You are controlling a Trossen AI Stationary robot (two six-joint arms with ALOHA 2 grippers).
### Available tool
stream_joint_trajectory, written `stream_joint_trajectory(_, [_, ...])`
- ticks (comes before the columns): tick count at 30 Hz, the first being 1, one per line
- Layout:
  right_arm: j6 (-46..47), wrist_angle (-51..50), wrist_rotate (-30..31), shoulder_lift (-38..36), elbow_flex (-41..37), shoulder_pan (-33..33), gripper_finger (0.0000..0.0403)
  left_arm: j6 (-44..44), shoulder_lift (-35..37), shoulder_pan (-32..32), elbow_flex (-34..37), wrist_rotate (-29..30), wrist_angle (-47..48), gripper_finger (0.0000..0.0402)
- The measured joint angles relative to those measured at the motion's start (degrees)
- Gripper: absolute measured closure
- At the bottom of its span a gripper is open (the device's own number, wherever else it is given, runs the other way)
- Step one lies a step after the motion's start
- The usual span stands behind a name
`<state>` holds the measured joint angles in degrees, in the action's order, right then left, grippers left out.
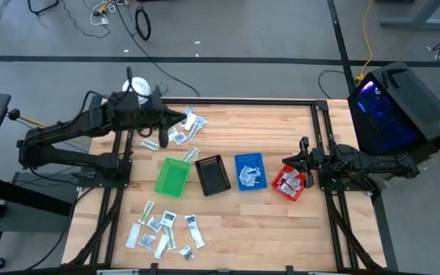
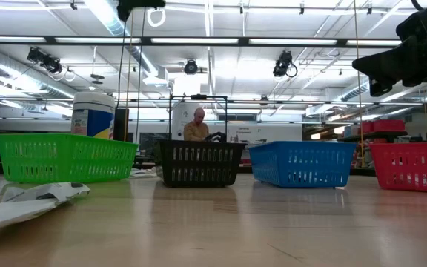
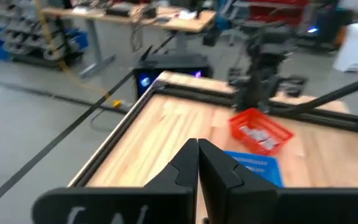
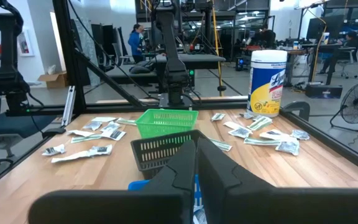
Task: Pick & Place First Aid Supplies
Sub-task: Put the towelette pack into the black basket
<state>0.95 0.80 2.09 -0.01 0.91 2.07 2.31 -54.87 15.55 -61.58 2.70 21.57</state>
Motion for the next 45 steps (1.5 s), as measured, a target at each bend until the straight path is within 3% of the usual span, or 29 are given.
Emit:
stream_joint_trajectory(13, [0.01,0.00,-0.02,0.00,0.02,0.02,0.0380,-0.04,-3.41,13.44,0.04,-9.26,4.12,0.0380])
stream_joint_trajectory(20, [0.01,0.00,-0.01,0.00,0.02,0.02,0.0380,-0.04,-5.47,16.25,-0.04,-10.80,4.18,0.0380])
stream_joint_trajectory(25, [0.00,0.00,-0.02,0.00,0.02,0.02,0.0380,-0.65,-10.44,17.73,-6.78,-10.26,14.29,0.0370])
stream_joint_trajectory(32, [0.01,0.00,-0.01,0.00,0.02,0.01,0.0380,-3.45,-16.63,19.43,-14.29,-9.82,21.52,0.0308])
stream_joint_trajectory(45, [0.02,0.00,0.00,0.00,0.02,0.02,0.0380,-6.52,-25.47,18.91,-14.99,-9.28,27.29,0.0146])
